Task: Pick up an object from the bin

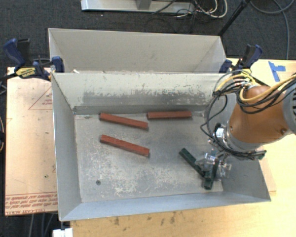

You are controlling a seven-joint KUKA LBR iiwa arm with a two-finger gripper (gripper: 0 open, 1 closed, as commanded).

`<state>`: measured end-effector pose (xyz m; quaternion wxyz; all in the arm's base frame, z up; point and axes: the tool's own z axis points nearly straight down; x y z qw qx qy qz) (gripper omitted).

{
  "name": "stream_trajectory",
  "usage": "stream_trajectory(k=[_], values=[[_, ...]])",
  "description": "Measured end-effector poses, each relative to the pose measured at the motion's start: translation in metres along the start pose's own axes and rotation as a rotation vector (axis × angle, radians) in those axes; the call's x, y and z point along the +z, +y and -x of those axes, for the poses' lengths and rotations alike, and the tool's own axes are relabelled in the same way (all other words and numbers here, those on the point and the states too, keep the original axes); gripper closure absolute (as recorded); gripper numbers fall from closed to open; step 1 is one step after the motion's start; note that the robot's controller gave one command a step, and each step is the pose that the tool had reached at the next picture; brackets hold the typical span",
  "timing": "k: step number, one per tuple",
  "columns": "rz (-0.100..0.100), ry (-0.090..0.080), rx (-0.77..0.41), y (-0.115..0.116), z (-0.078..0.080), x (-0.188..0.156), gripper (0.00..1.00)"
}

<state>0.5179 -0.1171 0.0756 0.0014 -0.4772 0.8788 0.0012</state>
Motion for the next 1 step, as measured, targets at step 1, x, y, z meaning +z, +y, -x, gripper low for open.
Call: stream_trajectory(k=[1], values=[[0.003,0.002,0.002,0.0011,-0.0007,-0.0185,1.0]])
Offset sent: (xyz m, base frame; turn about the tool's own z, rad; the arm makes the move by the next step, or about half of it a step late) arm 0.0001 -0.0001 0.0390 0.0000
